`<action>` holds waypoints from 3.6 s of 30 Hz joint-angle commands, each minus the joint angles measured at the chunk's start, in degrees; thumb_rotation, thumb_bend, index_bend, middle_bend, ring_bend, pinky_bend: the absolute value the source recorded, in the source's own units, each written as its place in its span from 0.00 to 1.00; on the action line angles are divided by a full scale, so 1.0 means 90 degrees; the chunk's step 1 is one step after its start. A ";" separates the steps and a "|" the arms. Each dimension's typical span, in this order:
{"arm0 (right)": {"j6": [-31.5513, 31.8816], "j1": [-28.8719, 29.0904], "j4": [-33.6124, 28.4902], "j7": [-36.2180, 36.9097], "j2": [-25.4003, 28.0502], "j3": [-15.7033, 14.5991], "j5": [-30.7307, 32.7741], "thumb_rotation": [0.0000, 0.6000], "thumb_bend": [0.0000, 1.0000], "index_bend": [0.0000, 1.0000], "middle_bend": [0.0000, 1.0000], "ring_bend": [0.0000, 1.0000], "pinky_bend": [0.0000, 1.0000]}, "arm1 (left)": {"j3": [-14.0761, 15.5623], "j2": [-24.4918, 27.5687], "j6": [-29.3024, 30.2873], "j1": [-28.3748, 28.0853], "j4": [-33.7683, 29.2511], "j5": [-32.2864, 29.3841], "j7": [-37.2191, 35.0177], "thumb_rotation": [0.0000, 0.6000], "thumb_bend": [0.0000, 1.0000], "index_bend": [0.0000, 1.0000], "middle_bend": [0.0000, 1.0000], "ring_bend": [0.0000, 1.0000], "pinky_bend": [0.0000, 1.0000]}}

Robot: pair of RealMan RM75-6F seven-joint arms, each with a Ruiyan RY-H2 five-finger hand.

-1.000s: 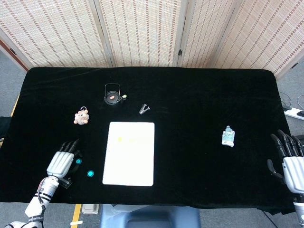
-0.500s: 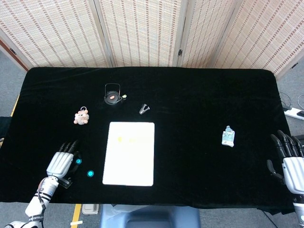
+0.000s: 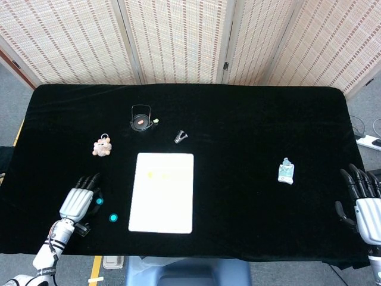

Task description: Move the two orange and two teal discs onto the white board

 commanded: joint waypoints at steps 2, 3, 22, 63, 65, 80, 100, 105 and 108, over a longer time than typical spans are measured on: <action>0.0002 -0.0001 0.0000 -0.0004 0.0004 0.0003 0.0004 1.00 0.51 0.00 0.00 0.04 0.00 | -0.0105 0.0170 -0.0051 -0.0164 -0.0342 0.0129 -0.0054 1.00 0.42 0.49 0.00 0.00 0.00; -0.0001 0.0001 0.0000 -0.0004 0.0004 0.0005 0.0005 1.00 0.51 0.00 0.00 0.04 0.00 | -0.0136 0.0208 -0.0080 -0.0220 -0.0436 0.0164 -0.0051 1.00 0.42 0.49 0.00 0.00 0.00; 0.0005 -0.0075 0.0116 0.0144 0.0017 0.0007 0.0143 1.00 0.51 0.00 0.00 0.04 0.00 | -0.0648 -0.0437 -0.1319 -0.1577 -0.1013 0.0055 0.1047 1.00 0.42 0.47 0.00 0.00 0.00; -0.0097 0.0060 0.0124 0.0118 -0.0029 0.0015 -0.0016 1.00 0.51 0.00 0.00 0.04 0.00 | 0.0668 0.0590 0.0562 -0.0107 -0.1109 0.0942 0.0421 1.00 0.42 0.42 0.00 0.00 0.00; -0.0095 0.0066 0.0108 0.0100 -0.0020 0.0016 -0.0022 1.00 0.51 0.00 0.00 0.04 0.00 | 0.0716 0.0561 0.0589 -0.0033 -0.1070 0.0976 0.0426 1.00 0.42 0.42 0.00 0.00 0.00; -0.0056 0.0035 0.0102 0.0112 -0.0009 -0.0006 -0.0011 1.00 0.51 0.00 0.00 0.04 0.00 | 0.0765 0.0432 0.0410 0.0085 -0.1160 0.1086 0.0568 1.00 0.42 0.41 0.00 0.00 0.00; -0.0064 0.0048 0.0104 0.0100 -0.0016 -0.0010 -0.0013 1.00 0.51 0.00 0.00 0.04 0.00 | 0.0649 0.0207 0.0162 0.0151 -0.0930 0.0951 0.0548 1.00 0.42 0.41 0.00 0.00 0.00; -0.0051 0.0039 0.0094 0.0089 -0.0019 -0.0015 -0.0013 1.00 0.51 0.00 0.00 0.04 0.00 | 0.0624 0.0184 0.0153 0.0160 -0.0857 0.0954 0.0504 1.00 0.42 0.42 0.00 0.00 0.00; -0.0054 0.0041 0.0091 0.0084 -0.0021 -0.0015 -0.0013 1.00 0.51 0.00 0.00 0.04 0.00 | 0.0598 0.0152 0.0150 0.0157 -0.0787 0.0960 0.0449 1.00 0.42 0.44 0.00 0.00 0.00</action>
